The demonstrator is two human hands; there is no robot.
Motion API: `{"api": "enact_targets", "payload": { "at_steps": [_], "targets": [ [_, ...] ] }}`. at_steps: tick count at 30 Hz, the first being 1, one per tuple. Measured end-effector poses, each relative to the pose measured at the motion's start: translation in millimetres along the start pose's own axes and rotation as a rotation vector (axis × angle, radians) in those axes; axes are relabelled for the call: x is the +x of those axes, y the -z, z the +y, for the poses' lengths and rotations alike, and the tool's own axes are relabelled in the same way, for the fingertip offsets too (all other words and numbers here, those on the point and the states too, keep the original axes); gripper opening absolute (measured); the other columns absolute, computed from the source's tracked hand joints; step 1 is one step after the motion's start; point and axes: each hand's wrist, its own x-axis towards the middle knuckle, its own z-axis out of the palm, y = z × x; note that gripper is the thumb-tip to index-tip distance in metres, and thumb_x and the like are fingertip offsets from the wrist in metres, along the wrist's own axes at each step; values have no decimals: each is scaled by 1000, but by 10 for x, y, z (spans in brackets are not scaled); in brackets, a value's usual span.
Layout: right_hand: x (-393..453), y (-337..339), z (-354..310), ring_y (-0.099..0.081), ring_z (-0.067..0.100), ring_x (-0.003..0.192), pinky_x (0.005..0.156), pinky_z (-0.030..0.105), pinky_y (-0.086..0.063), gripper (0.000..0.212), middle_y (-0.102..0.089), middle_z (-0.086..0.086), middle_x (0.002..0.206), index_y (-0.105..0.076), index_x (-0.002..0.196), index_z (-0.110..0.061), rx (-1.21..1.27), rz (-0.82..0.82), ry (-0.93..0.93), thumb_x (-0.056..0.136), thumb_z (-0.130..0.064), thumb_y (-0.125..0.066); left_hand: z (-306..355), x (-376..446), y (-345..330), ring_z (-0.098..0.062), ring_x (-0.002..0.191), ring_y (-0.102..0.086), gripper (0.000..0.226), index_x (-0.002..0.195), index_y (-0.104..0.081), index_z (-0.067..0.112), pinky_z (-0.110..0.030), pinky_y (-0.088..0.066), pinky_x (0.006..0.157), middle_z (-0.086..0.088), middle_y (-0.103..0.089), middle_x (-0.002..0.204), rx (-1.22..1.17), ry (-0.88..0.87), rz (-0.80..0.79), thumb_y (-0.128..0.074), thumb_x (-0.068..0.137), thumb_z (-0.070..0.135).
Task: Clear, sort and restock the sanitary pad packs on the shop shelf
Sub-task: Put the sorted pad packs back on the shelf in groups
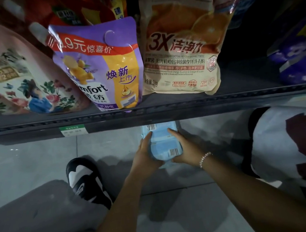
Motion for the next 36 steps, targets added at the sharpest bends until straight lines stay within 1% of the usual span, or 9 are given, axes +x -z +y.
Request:
{"api": "enact_targets", "payload": {
  "at_steps": [3,7,13,16,20,27,31,33,36],
  "targets": [
    [-107,70,19,-53,17,114,87,30,-54,99,-46,3,136,-24,151,-30,26,-50,-34,73,-4,-80,-16,-97,17,-20,126,-47,105,149,-25,26,-41,-45,104,-4,-42,139,-56,17,-56,-87,65,14],
    [-221,139,9,-59,16,107,87,34,-56,86,-54,0,130,-36,147,-30,132,-86,-86,75,-7,-78,90,-214,55,-15,111,-53,87,145,-34,19,-16,-51,83,-6,-49,133,-213,116,-103,-81,73,5],
    [-250,230,-24,-61,10,99,76,14,-50,69,-62,-1,117,-44,143,-17,292,-12,-118,81,-11,-75,252,-279,118,-7,86,-62,40,116,-56,21,-16,-52,71,1,-66,112,-372,290,-132,-76,82,17],
    [-204,232,-26,-63,13,101,82,24,-53,74,-61,1,120,-40,145,-17,278,60,-124,81,-20,-77,253,-287,-20,-18,100,-64,58,128,-50,19,-32,-53,87,-1,-64,118,-412,370,57,-78,79,34],
    [-214,151,20,-68,15,94,73,23,-57,48,-69,4,114,-58,126,-15,282,176,-167,86,-37,-70,300,-285,-242,-17,85,-70,47,108,-66,16,-33,-59,76,-3,-73,100,-452,433,233,-73,78,51],
    [-292,143,-107,-70,21,83,85,40,-57,32,-73,9,95,-67,91,-21,365,245,-236,95,-48,-50,502,-297,-223,-20,86,-68,48,105,-66,10,-24,-53,65,-9,-71,100,-617,451,275,-66,84,53],
    [-425,140,-298,-70,15,65,63,29,-57,37,-75,6,80,-67,76,-18,692,333,-243,94,-47,-55,706,-397,-145,-28,107,-63,79,127,-55,19,-40,-48,82,-11,-64,124,-904,566,156,-50,75,79],
    [-468,151,-363,-69,14,55,49,25,-54,34,-72,1,65,-63,75,-13,888,305,-190,97,-37,-54,757,-441,-73,-35,111,-61,70,132,-49,22,-46,-48,85,-12,-62,127,-929,621,161,-44,85,73],
    [-503,198,-453,-67,20,60,47,22,-51,22,-70,2,65,-60,81,-12,1140,221,-112,98,-12,-47,853,-547,-5,-29,96,-68,45,134,-48,20,-39,-59,68,-12,-65,120,-1029,411,234,-58,92,29]
  ]
}}
